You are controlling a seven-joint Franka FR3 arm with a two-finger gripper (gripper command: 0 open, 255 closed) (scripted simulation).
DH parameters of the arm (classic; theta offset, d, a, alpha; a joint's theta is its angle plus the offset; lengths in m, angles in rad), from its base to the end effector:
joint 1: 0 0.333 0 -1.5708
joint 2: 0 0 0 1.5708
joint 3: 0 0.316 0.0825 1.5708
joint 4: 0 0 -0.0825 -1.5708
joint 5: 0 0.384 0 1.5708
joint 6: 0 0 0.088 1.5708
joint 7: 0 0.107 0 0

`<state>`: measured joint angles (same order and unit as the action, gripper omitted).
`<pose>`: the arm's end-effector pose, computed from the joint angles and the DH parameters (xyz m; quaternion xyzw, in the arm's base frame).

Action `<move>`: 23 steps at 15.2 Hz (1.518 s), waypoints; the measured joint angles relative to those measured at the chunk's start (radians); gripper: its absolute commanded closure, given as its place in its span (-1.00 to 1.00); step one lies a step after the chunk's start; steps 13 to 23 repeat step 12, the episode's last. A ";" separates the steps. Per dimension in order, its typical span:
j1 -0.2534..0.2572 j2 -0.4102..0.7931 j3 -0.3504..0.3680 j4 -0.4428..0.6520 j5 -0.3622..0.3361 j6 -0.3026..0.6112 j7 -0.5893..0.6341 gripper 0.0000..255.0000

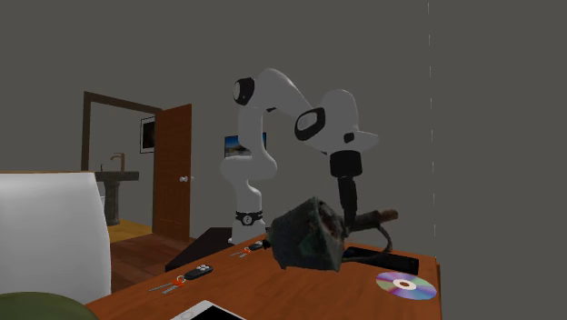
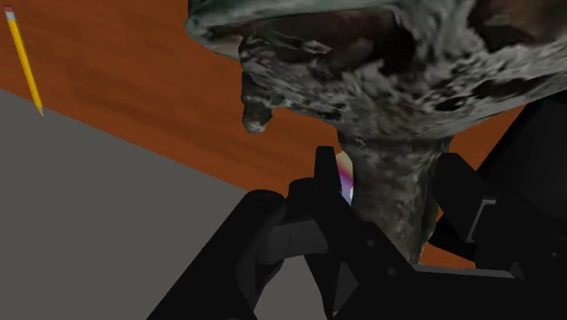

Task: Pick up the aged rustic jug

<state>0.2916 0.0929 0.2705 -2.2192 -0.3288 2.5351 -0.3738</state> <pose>0.4720 0.3002 0.3582 0.8214 0.5508 0.1214 0.0847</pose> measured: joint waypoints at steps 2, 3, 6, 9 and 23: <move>-0.001 -0.016 0.002 0.006 0.016 -0.021 -0.014 1.00; -0.001 -0.022 0.004 0.015 0.025 -0.035 -0.022 1.00; -0.003 -0.045 0.006 0.029 0.047 -0.068 -0.044 1.00; -0.002 -0.070 0.009 0.045 0.069 -0.106 -0.063 1.00; -0.002 -0.085 0.010 0.060 0.083 -0.135 -0.076 1.00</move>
